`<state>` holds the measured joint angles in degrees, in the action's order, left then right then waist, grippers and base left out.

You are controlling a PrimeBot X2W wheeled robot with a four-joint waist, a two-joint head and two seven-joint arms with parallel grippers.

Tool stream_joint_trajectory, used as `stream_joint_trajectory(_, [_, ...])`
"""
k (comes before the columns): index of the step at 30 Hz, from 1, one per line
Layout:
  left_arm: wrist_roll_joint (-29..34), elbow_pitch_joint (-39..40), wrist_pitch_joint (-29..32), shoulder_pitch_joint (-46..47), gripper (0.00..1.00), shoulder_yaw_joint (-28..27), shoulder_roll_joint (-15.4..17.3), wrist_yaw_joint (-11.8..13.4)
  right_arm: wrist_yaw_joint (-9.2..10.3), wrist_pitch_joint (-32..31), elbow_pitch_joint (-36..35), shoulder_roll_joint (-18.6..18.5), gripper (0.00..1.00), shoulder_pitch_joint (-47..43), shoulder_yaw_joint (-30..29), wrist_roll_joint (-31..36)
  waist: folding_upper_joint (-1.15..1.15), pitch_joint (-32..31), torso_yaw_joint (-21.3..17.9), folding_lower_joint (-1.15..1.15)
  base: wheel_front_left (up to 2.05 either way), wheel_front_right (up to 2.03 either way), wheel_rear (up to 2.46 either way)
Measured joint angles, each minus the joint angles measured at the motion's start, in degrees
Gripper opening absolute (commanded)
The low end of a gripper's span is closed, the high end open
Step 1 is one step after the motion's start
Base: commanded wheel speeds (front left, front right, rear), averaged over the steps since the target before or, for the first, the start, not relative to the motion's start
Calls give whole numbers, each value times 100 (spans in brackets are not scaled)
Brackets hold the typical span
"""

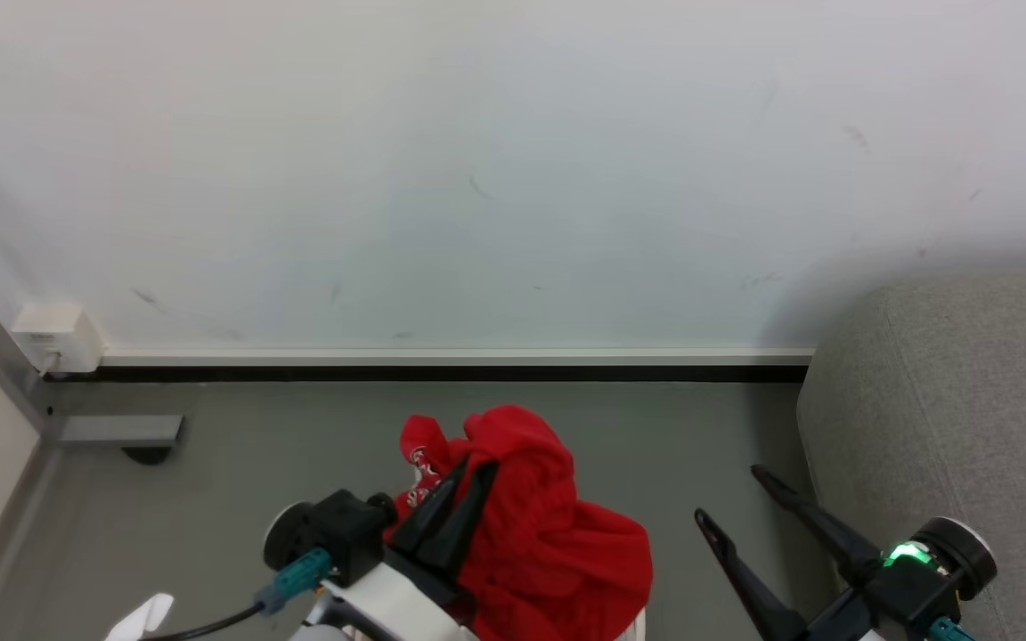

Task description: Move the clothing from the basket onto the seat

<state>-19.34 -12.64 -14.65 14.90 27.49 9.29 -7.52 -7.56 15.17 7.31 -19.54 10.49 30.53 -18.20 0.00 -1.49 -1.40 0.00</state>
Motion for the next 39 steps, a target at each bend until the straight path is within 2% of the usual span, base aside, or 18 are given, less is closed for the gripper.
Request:
stream_joint_trajectory(5, [-396, 87, -1, 291, 0, 768, 269, 0, 1, 0, 46, -419, 100, 557, 1061, -554, 0, -16, -24, 0, 0, 0, 0])
stream_joint_trajectory(12, [-1012, 272, -7, 701, 0, 1848, 564, 0, 0, 0, 227, -684, 100, 1255, 2186, -1134, 0, -32, -50, 0, 0, 0, 0])
stream_joint_trajectory(16, [-1555, 376, -13, 934, 0, 2524, 711, -1, 1, 0, 379, -762, 100, 1579, 2631, -1428, 0, -55, -52, 0, 0, 0, 0])
stream_joint_trajectory(20, [-1983, 352, -32, 1207, 0, 2938, 882, -1, 1, 1, 524, -715, 100, 1767, 2895, -1739, 0, -76, -76, 0, 0, 0, 0])
stream_joint_trajectory(21, [-2076, 353, -33, 1240, 0, 2991, 890, 0, 1, 1, 564, -708, 82, 1783, 2978, -1809, 0, -81, -84, 0, 0, 0, 0])
stream_joint_trajectory(22, [-2113, 360, -33, 1268, 0, 3014, 894, -1, 1, 0, 599, -701, 49, 1791, 3047, -1907, 0, -85, -92, 0, 0, 0, 0])
stream_joint_trajectory(23, [-2146, 385, -34, 1300, 0, 3025, 901, 0, 1, 1, 639, -691, 31, 1812, 3118, -2017, 0, -88, -100, 0, 0, 0, 0])
stream_joint_trajectory(24, [-2169, 405, -41, 1323, 0, 3026, 901, 0, 1, 0, 668, -679, 0, 1848, 3189, -2091, 0, -93, -110, 0, 0, 0, 0])
stream_joint_trajectory(29, [-2191, 434, -42, 1335, 0, 2983, 933, 0, 1, 0, 706, -646, 0, 1941, 3296, -2390, 0, -88, -176, 0, 0, 0, 0])
stream_joint_trajectory(33, [-2130, 389, -43, 1326, 0, 2850, 931, -1, 1, 0, 714, -656, 0, 1955, 3140, -2427, 0, -74, -243, 0, 0, 0, 0])
stream_joint_trajectory(34, [-2085, 364, -43, 1316, 12, 2783, 924, -1, 1, 0, 712, -655, 0, 1953, 3045, -2426, 0, -68, -261, 0, 0, 0, 0])
stream_joint_trajectory(35, [-2051, 342, -43, 1302, 38, 2737, 913, 0, 1, 0, 706, -654, 0, 1951, 2949, -2426, 0, -62, -280, 0, 0, 0, 0])
stream_joint_trajectory(36, [-2017, 310, -43, 1282, 52, 2698, 901, -1, 1, 0, 700, -648, 0, 1939, 2829, -2426, 0, -56, -301, 0, 0, 0, 0])
stream_joint_trajectory(37, [-1984, 275, -43, 1253, 100, 2649, 883, -1, 1, 0, 698, -645, 0, 1924, 2715, -2420, 0, -49, -323, 0, 0, 0, 0])
stream_joint_trajectory(39, [-1937, 205, -47, 1206, 100, 2561, 834, -1, 1, 0, 688, -647, 0, 1880, 2484, -2331, 0, -31, -374, 0, 0, 0, 0])
